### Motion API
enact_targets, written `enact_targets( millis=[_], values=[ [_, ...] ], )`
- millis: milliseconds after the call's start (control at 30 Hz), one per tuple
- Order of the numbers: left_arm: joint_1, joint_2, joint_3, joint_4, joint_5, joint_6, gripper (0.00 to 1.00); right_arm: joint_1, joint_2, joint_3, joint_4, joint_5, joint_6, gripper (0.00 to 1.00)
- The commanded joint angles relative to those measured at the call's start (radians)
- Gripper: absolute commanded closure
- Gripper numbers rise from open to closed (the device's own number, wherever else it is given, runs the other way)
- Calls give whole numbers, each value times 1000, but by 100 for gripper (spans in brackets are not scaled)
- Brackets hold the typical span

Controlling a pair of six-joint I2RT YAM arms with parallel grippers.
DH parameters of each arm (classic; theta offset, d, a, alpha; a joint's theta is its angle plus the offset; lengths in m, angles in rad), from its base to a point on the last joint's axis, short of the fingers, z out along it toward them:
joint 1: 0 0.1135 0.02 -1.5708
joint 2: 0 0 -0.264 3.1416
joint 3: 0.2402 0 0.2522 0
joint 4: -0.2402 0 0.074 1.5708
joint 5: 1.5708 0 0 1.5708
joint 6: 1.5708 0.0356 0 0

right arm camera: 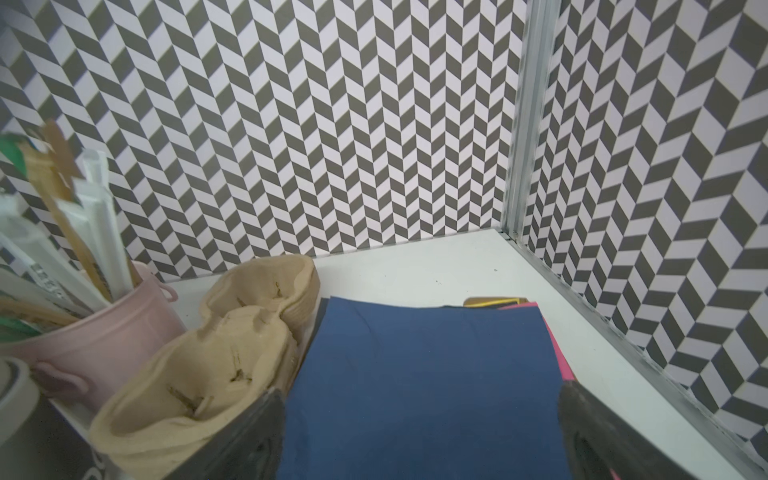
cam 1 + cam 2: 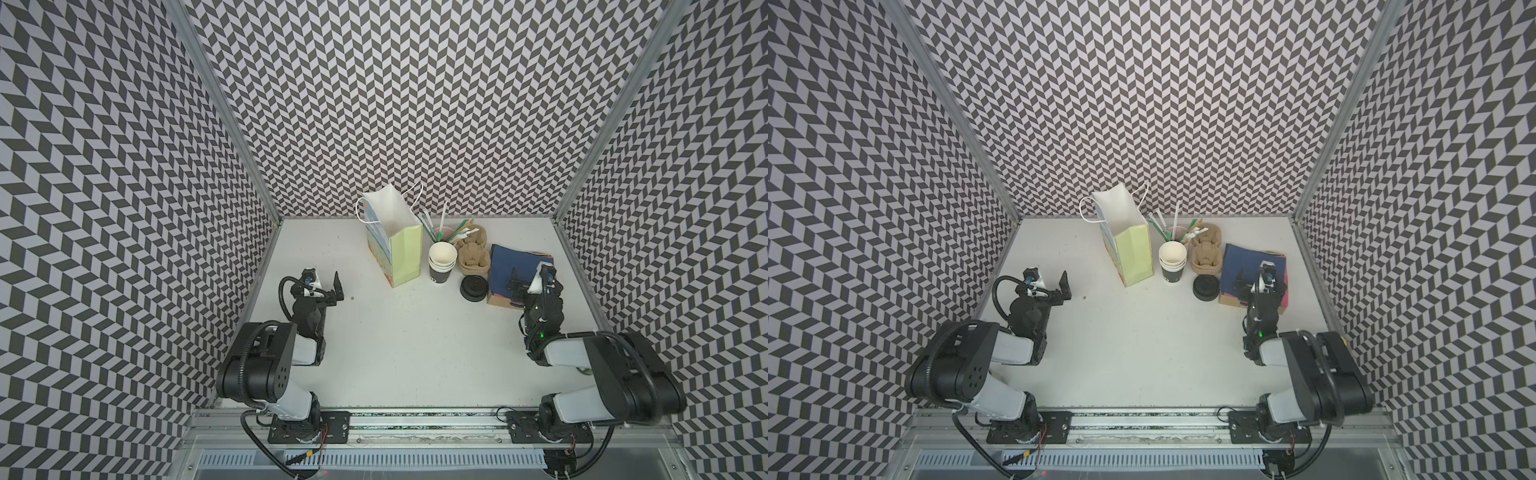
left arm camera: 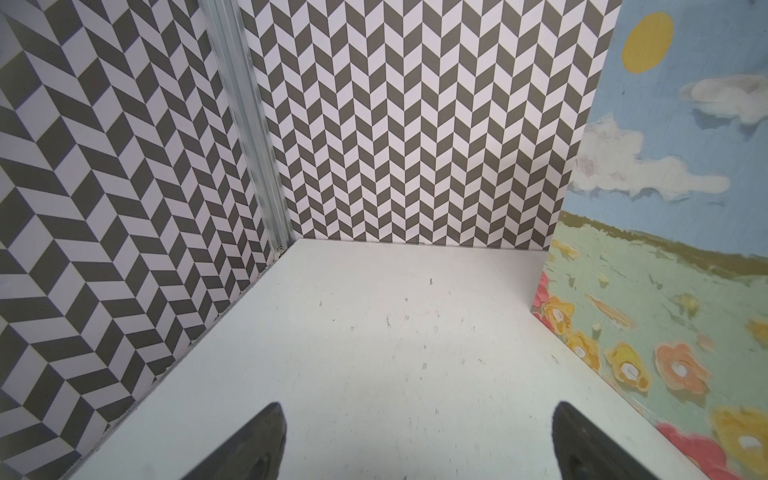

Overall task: Pack the takeout coffee
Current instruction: 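Reach the left gripper to the cup stack while the right moves toward lids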

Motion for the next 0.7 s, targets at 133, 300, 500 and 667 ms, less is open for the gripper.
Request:
enact_targets(
  millis=[133,300,500,667],
  values=[
    [-11,-210,74,-249,-23,0,0,16,-244,194,-412,-128,138,1],
    [-11,-414,85,-346,-4,-252,0,11,-369,273,-633,-105,586,1],
    [-10,-536,307,-928,-41,-755,0,9,-426,286,-695,-207,627,1],
    [3,-553,370,-1038,214,-794,14,12,-406,391,-901,-240,597,1]
  ],
)
